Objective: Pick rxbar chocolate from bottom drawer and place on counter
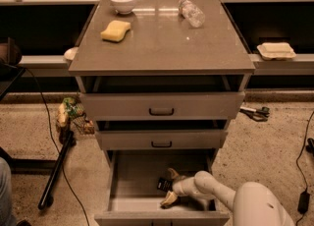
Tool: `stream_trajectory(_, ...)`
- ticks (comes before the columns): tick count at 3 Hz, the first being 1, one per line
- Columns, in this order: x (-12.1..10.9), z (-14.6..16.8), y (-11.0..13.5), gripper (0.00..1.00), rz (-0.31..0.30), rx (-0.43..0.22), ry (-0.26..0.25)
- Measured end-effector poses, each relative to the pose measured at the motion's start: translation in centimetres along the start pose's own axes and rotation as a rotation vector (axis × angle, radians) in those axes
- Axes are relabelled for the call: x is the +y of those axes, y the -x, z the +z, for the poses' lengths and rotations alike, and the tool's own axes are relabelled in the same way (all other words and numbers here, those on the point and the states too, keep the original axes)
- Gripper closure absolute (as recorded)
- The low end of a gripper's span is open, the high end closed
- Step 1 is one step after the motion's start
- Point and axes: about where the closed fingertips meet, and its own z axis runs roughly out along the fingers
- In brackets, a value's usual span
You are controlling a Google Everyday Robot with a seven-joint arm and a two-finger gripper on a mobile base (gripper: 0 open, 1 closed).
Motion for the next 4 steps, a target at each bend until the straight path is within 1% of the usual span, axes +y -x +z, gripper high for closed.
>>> stream_trajectory(1, -0.16, 0.45, -1.13, 0.00, 0.016, 0.004, 0.021)
stream_trajectory(2, -0.15, 0.57, -1.82, 0.18, 0.025, 0.009, 0.031)
stream_trajectory(3, -0.13, 0.43, -1.92, 0.41, 0.029, 0.011, 0.034)
stream_trajectory(4, -0.19, -0.05, -1.33, 0.64, 0.029, 0.011, 0.035)
